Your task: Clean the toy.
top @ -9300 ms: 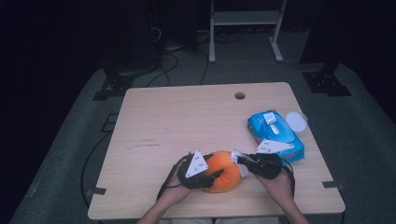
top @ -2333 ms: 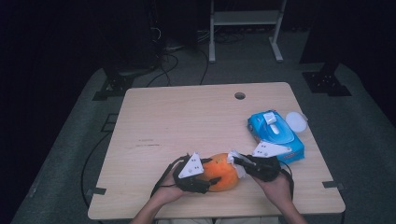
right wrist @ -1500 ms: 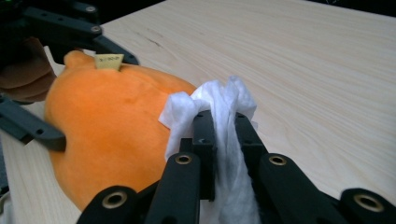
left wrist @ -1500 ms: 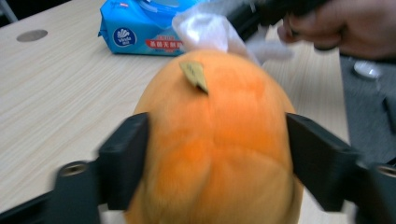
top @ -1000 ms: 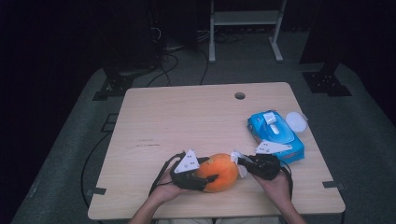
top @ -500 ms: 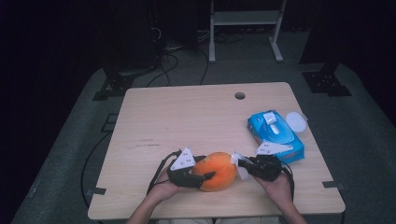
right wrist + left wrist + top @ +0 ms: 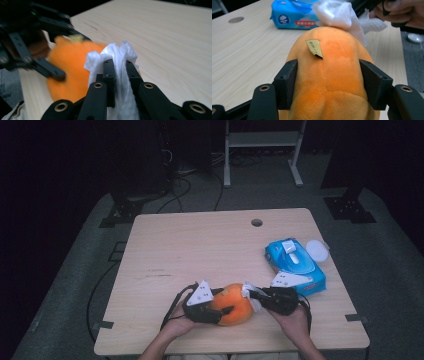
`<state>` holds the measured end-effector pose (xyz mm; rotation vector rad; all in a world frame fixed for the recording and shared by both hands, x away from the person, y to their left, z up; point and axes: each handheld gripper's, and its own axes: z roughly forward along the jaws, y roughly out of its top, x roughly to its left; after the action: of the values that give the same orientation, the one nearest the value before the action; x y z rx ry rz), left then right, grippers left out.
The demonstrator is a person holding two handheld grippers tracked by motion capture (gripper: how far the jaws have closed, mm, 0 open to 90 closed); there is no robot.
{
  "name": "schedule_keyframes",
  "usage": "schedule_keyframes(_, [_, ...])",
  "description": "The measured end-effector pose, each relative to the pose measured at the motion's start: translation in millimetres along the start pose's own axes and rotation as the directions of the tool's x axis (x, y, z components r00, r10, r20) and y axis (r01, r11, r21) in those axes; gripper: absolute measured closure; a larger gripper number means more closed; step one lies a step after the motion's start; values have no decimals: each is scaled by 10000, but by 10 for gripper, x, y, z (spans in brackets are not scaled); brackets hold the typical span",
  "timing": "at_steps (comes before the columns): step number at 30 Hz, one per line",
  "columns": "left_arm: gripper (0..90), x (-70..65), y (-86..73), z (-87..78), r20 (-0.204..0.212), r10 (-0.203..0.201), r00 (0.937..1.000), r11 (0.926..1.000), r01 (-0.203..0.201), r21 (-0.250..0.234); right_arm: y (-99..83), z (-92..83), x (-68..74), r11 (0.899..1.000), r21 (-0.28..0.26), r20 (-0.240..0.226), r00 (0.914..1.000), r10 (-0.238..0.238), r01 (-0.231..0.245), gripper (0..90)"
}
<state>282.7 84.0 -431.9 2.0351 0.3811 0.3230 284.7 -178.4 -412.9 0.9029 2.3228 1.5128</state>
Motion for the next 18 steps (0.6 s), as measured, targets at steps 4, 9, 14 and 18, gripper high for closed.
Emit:
schedule_keyframes(4, [362, -50, 14, 16, 3, 246, 9997, 9997, -246, 57, -32, 10, -56, 9998, 39, -33, 9998, 201, -201, 815])
schedule_keyframes(9, [361, -131, 29, 34, 115, 776, 9969, 9970, -776, 65, -152, 12, -259, 9950, 292, 368, 9948, 949, -960, 815])
schedule_keyframes(14, [357, -149, 20, 34, 292, 979, 9948, 9952, -979, -7, -41, -19, -104, 9993, -39, 101, 9992, 383, -383, 815])
schedule_keyframes(18, [324, -145, 28, 38, 423, 854, 9954, 9963, -853, -59, -104, 20, -174, 9975, 136, 21, 9976, 688, -689, 814])
